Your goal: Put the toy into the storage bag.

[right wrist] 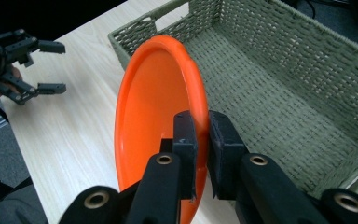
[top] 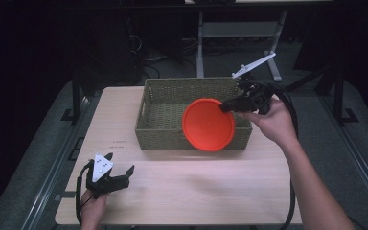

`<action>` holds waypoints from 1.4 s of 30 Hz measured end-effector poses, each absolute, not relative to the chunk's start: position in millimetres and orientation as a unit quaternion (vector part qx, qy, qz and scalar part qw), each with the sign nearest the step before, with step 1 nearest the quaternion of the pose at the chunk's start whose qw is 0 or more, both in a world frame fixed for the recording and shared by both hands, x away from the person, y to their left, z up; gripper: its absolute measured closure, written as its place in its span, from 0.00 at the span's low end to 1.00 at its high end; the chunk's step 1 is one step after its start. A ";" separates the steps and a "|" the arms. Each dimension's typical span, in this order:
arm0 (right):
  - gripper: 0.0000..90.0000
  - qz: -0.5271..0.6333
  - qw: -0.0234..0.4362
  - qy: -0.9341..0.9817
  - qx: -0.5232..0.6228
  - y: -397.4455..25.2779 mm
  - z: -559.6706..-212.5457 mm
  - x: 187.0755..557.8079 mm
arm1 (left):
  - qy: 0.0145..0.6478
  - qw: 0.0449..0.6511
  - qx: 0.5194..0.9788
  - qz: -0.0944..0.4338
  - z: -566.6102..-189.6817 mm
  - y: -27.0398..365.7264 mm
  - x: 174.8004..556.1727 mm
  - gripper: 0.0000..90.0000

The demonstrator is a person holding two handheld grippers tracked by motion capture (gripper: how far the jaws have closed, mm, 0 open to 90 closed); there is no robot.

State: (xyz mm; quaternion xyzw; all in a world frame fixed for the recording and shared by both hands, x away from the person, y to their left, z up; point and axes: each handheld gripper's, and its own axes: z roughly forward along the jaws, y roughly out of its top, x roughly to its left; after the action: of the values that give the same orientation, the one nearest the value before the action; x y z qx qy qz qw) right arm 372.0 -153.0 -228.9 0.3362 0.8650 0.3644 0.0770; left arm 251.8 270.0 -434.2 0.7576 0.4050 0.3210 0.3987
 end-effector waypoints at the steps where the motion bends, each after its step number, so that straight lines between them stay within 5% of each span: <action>1: 0.91 0.365 0.078 0.865 0.337 -152.1 -227.6 374.3 | 0.403 0.396 0.759 0.322 -434.1 270.2 251.7 0.14; 42: 0.91 0.355 0.082 0.836 0.410 -150.8 -238.2 463.4 | 0.420 0.411 0.737 0.334 -432.4 274.4 251.7 0.14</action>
State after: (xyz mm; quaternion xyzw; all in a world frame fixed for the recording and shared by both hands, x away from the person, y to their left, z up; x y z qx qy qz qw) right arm 463.4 -150.8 -238.2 0.4101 0.8362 0.3548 0.0817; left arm 251.7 274.4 -432.4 0.7371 0.4199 0.3336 0.4113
